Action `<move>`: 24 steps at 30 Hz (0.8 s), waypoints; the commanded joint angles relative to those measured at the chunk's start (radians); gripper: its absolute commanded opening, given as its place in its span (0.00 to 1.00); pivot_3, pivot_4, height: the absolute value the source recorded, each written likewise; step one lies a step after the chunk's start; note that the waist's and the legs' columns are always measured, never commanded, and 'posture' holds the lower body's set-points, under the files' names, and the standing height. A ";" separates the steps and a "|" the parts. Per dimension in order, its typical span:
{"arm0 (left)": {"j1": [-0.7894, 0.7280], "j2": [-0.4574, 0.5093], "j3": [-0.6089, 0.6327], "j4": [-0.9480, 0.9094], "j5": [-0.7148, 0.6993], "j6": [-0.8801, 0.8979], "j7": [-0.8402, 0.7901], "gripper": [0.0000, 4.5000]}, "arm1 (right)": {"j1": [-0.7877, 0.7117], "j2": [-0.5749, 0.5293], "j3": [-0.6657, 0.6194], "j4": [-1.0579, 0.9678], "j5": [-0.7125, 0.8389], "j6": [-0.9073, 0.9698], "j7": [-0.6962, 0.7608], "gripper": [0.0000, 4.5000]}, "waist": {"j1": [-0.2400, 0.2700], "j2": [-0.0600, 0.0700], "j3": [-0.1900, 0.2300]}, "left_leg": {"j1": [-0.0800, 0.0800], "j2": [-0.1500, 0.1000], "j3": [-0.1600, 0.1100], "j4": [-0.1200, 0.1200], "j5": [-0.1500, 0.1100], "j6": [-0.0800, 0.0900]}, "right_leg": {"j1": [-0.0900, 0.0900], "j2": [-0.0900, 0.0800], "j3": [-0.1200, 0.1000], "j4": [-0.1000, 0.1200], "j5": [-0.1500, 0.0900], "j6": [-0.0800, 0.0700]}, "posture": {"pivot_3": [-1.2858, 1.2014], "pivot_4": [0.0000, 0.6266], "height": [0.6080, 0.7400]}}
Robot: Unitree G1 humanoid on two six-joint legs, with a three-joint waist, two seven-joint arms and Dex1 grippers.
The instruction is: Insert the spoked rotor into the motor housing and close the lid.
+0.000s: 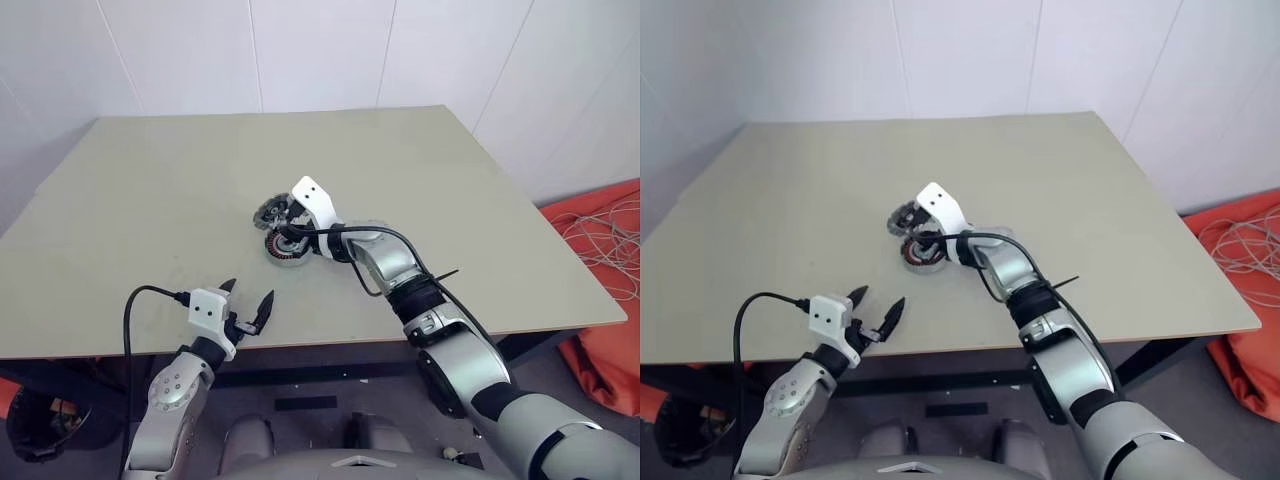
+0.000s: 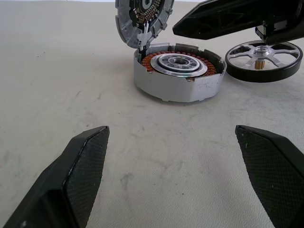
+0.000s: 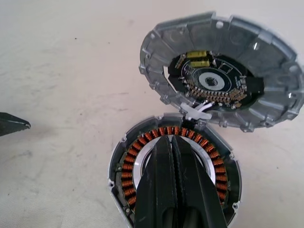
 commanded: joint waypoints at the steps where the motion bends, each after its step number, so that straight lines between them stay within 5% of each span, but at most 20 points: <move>1: -0.005 -0.003 0.003 -0.040 -0.006 -0.006 0.006 1.00 | -0.045 0.020 0.003 0.050 -0.006 -0.038 -0.014 0.01 | -0.001 0.000 0.000 | 0.000 0.000 0.000 0.000 0.000 0.000 | 0.000 0.000 0.000 0.000 0.000 0.000 | 0.52 0.00 1.00; 15: 0.003 -0.007 -0.003 -0.037 0.000 -0.018 0.014 1.00 | -0.116 0.057 -0.009 0.284 -0.035 -0.148 -0.040 0.01 | -0.001 0.001 0.000 | -0.001 0.000 0.000 0.000 0.000 0.000 | -0.001 0.000 0.000 0.000 0.000 0.000 | 0.52 0.00 1.00; 24: 0.004 -0.003 -0.001 -0.009 -0.001 -0.040 -0.001 1.00 | -0.069 0.018 -0.033 0.154 -0.001 -0.120 -0.001 0.01 | 0.000 0.001 0.001 | 0.000 0.000 0.000 0.000 0.000 0.000 | 0.000 0.000 0.000 0.000 0.000 0.000 | 0.52 0.00 1.00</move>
